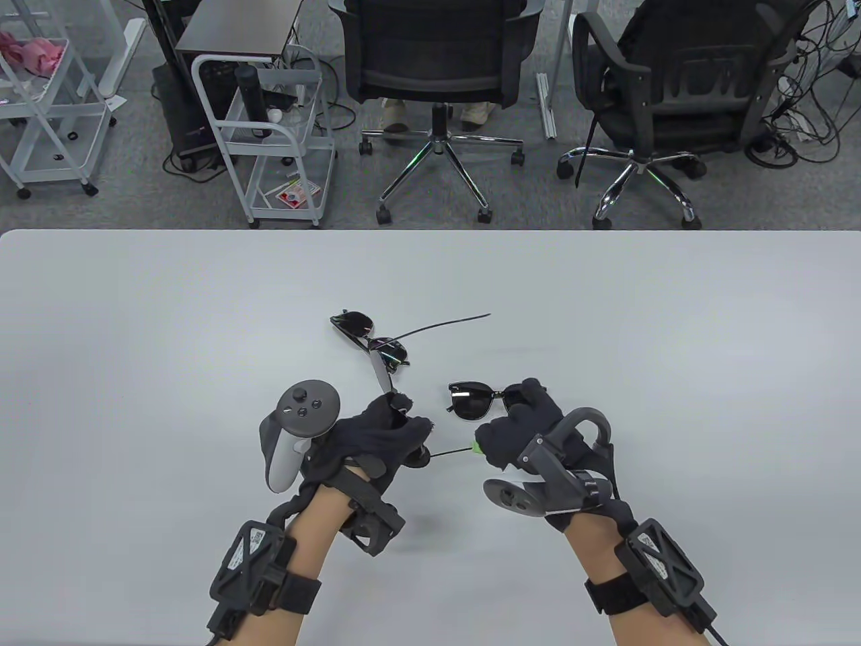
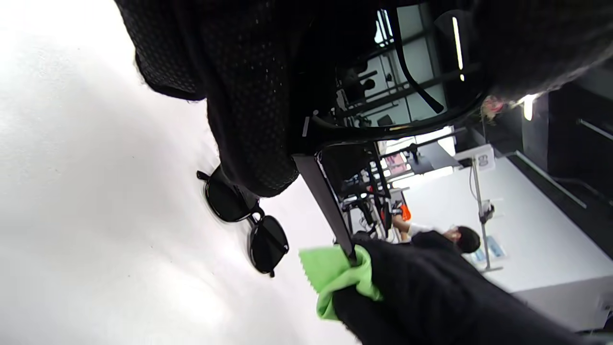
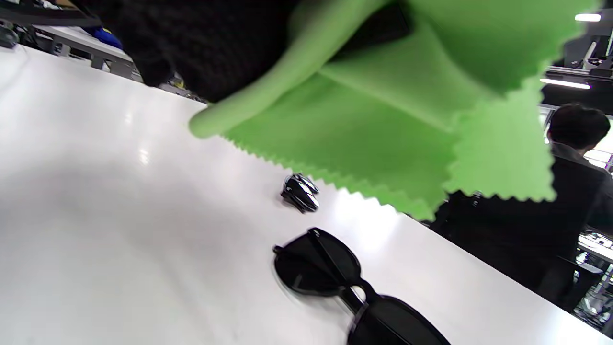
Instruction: Dust sunglasses
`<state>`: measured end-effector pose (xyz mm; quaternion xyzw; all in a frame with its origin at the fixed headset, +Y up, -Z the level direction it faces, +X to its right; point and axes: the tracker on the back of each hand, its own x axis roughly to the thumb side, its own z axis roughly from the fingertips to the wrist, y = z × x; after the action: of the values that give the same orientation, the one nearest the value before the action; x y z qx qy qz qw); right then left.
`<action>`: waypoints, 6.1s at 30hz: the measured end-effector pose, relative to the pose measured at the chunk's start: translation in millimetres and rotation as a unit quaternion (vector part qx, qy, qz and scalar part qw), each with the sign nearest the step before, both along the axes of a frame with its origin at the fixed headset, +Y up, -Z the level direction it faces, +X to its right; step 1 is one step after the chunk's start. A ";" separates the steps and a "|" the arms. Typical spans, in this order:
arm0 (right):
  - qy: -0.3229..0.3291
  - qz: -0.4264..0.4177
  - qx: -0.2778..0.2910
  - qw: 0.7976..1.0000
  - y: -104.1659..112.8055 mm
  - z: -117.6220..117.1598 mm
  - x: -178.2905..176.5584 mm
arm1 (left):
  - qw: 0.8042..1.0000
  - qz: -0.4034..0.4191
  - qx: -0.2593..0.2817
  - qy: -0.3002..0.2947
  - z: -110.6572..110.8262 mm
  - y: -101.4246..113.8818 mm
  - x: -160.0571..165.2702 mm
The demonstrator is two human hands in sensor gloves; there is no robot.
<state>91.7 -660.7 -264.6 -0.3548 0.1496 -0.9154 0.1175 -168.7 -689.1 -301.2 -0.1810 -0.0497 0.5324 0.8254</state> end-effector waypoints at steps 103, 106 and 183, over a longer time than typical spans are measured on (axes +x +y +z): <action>-0.019 -0.404 -0.058 0.913 16.9 1.1 34.9 | 0.984 -0.119 0.101 -0.086 8.3 2.7 31.8; -0.053 -0.382 -0.036 0.922 15.5 -2.7 47.0 | 0.954 -0.235 0.166 -0.086 9.3 8.1 33.3; -0.363 -0.140 -0.149 0.909 -81.5 -106.1 150.9 | 0.814 -0.545 0.202 -0.001 -9.5 -4.7 0.7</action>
<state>242.6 -742.2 -370.7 0.0129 0.0062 -0.9997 -0.0198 -168.0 -693.8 -310.7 -0.0081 -0.0496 -0.0270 0.9984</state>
